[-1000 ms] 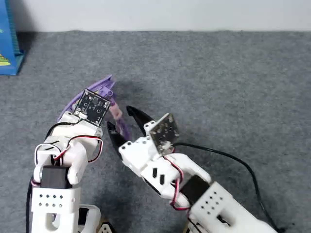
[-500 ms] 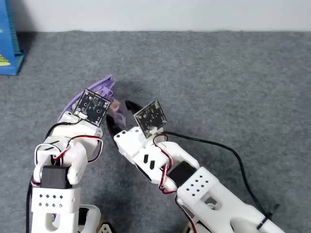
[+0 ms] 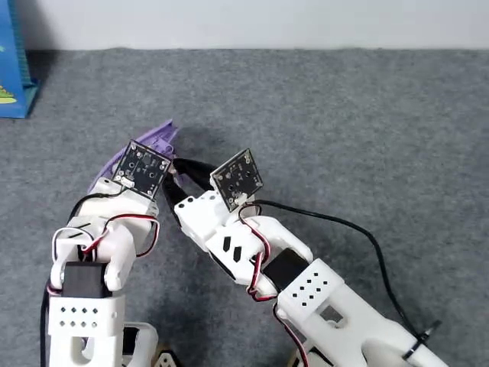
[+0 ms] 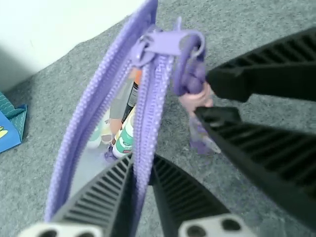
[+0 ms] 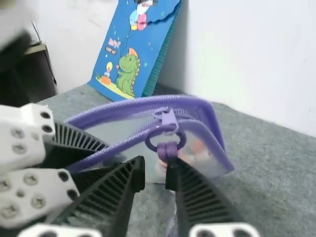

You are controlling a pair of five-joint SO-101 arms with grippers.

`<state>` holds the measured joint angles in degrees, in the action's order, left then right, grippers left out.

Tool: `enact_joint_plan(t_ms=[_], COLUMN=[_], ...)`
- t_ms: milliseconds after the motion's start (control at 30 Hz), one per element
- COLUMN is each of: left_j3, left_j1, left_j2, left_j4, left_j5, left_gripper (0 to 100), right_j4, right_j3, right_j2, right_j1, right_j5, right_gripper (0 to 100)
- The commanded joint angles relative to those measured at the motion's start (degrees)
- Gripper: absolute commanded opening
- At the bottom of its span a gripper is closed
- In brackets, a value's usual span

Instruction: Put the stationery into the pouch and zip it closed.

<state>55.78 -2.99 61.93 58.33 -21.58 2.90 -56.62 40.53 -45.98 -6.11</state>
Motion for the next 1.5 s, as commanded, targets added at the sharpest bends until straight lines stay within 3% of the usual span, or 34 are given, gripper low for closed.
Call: enact_joint_plan(t_ms=[0, 67, 467, 667, 900, 1267, 1467], left_j3=[-0.3, 0.7, 3.5, 3.0, 3.0, 3.0, 3.0], left_j1=[-1.1, -1.1, -1.1, -1.1, -1.1, -1.1, -1.1], left_j2=[0.8, 0.8, 0.8, 0.8, 0.8, 0.8, 0.8], left_j4=[0.3, 0.1, 0.1, 0.0, -0.1, -0.1, -0.1], left_j5=[-0.7, -0.7, -0.6, -0.4, -0.4, -0.4, -0.4], left_gripper=[1, 1, 1, 1, 1, 1, 1], right_j4=[-1.2, -1.2, -1.2, -0.9, 3.8, 3.8, 3.8], right_j3=[3.8, 4.4, 10.5, 9.8, 8.9, 6.4, 1.5], right_j2=[-2.1, -3.8, -12.4, -12.3, -12.3, -11.9, -4.2], right_j1=[0.7, 0.7, 1.1, 3.5, 3.7, 3.8, 3.7], right_j5=[0.4, 0.4, 0.4, 0.4, 0.4, 0.4, 0.4], right_gripper=[14.9, 18.2, 15.3, 8.0, 17.7, 15.8, 15.8])
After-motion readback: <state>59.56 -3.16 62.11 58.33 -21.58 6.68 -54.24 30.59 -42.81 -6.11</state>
